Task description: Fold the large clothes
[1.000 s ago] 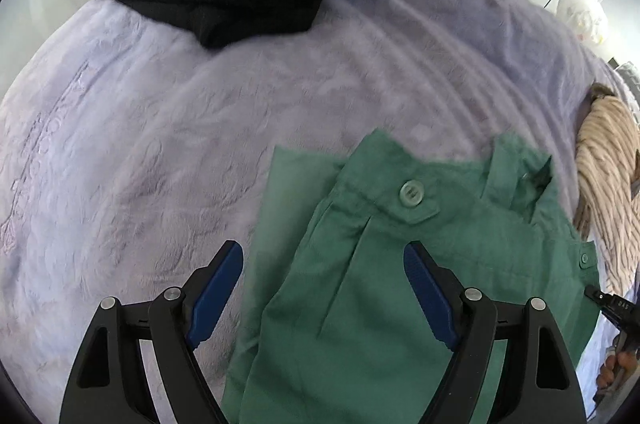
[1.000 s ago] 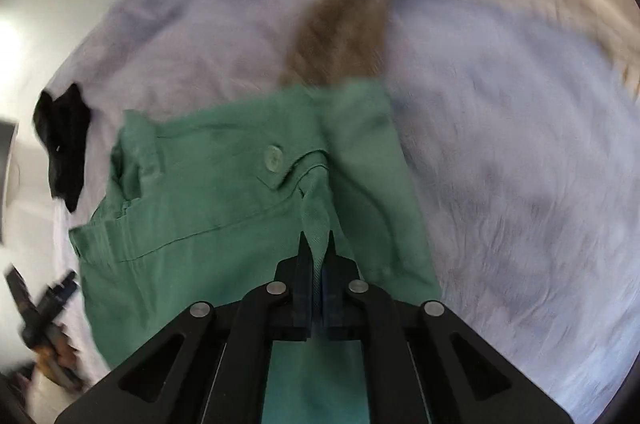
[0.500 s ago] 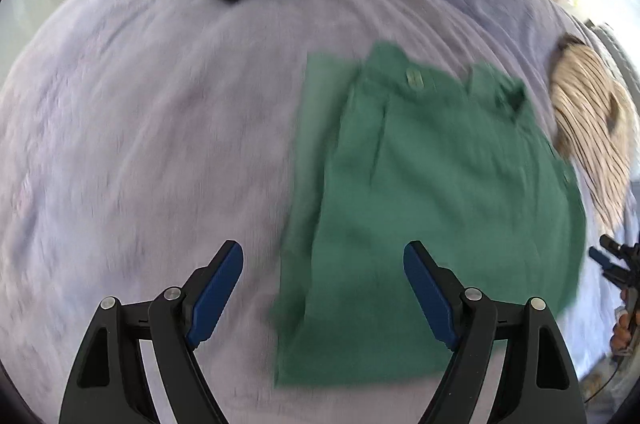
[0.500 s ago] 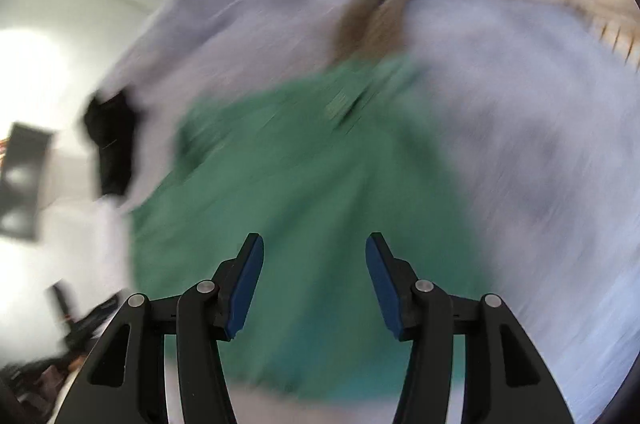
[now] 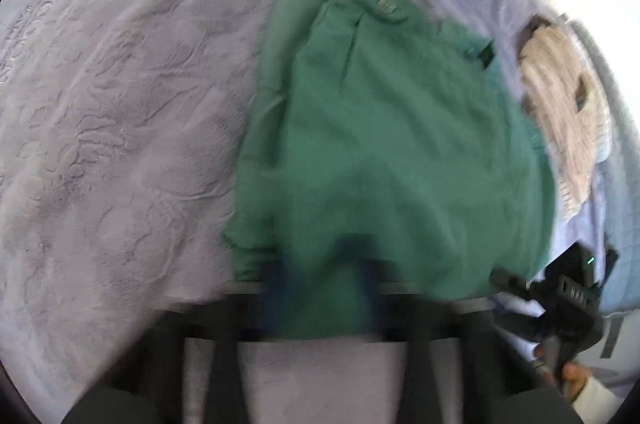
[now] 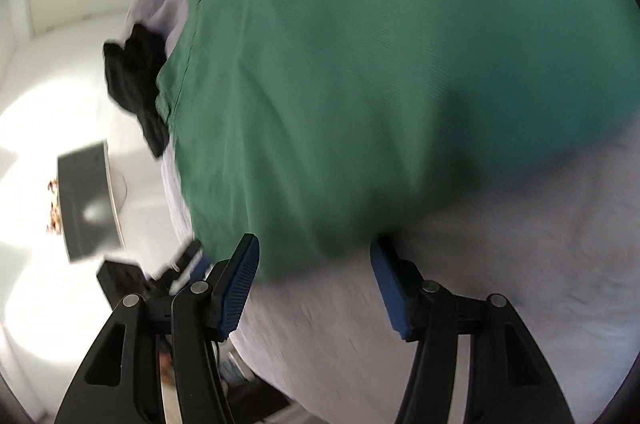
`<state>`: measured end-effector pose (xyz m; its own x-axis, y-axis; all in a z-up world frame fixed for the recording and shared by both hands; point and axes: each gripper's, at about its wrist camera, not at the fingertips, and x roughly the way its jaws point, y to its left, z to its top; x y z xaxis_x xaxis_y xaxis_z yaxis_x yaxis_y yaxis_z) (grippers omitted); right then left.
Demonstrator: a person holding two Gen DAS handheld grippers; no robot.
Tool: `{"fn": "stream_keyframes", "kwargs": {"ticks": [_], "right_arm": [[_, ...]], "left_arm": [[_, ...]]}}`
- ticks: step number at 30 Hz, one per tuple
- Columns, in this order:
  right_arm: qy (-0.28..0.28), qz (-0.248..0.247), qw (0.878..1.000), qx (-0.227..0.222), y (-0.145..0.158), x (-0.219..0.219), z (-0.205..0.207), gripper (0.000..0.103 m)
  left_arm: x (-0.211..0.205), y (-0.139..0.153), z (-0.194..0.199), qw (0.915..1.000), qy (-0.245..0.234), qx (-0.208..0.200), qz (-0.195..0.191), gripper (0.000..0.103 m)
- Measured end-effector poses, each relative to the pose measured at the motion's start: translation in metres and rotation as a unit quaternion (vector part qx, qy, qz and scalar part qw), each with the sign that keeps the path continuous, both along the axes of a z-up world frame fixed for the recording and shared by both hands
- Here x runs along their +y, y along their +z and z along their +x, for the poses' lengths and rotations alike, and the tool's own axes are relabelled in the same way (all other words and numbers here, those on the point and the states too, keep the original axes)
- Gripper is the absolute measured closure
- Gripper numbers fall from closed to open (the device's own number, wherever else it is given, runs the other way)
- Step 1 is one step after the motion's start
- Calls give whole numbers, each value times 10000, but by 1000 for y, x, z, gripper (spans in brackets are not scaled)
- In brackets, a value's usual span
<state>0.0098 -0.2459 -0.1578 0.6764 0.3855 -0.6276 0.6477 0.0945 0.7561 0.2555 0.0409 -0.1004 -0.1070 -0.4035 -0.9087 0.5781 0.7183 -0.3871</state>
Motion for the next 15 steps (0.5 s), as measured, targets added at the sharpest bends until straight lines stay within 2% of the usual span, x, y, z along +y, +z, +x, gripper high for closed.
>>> {"fn": "stream_keyframes", "kwargs": {"ticks": [1,4,6,10,12,15], "right_arm": [[-62,-52,9999,131,1,-1,5,82],[12,-253,9996,96,17,3,6,85],[274,-558,9980,61,28,8,5,88],[409,-576,9963,481,0,12,11,89],[404,-516,9961,583,-14,12,14,89],[642,-638,9937,653,-10,13,22,89]], "left_arm": [[5,4,-1,9999,0,21,-146,98],[18,19,-8,9990,-176,-264,-306,98],[27,12,-11,9991,-232,-305,-159,100],[36,-25,-10,9999,1,-28,145,100],[37,-29,-12,9999,5,-53,153,100],[33,-22,-17,9993,-117,-214,275,100]]}}
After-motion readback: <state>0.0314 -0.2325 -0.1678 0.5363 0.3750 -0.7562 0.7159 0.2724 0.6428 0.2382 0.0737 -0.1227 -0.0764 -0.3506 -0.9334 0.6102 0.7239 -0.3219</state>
